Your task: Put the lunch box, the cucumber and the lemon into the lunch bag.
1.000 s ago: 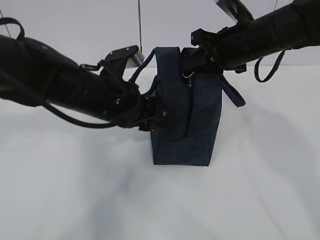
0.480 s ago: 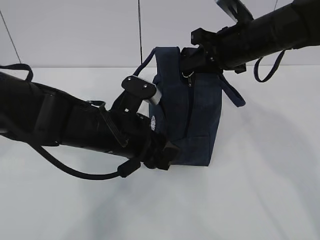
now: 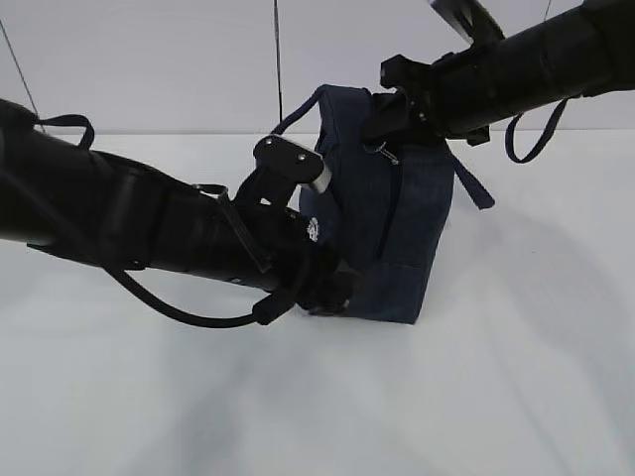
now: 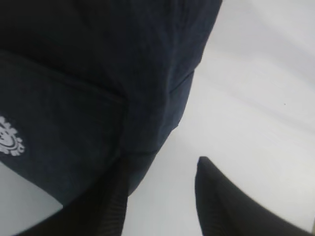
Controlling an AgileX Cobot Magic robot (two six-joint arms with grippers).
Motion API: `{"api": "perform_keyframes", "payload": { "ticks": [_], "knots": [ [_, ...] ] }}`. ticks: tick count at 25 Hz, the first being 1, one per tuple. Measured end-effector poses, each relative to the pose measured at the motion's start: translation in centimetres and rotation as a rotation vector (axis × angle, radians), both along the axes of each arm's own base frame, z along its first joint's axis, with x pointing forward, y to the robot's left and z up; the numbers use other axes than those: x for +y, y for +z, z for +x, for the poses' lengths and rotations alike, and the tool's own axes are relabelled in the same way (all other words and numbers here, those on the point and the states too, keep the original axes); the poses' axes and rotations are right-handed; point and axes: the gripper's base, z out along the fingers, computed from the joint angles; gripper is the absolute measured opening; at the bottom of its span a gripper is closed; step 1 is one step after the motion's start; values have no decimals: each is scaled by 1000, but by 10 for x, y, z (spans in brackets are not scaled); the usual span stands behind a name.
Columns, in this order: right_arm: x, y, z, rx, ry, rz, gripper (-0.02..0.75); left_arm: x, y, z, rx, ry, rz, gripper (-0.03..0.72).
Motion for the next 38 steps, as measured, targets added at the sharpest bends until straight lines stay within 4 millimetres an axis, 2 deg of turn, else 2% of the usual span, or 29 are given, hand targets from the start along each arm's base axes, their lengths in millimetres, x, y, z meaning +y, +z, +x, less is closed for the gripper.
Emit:
{"api": "perform_keyframes", "payload": {
  "ticks": [13,16,25,28,38],
  "knots": [
    [1,1,-1,7,12,5,7,3,0,6,-32,43,44,319],
    [1,1,-1,8,14,6,7,1,3,8,-44,43,39,275],
    [0,1,-1,8,12,6,7,-4,14,15,-75,45,15,15],
    [0,1,0,4,6,4,7,-4,13,15,-74,46,17,-6],
    [-4,1,6,-35,-67,-18,7,-3,13,15,-74,49,20,-8]
  ]
}}
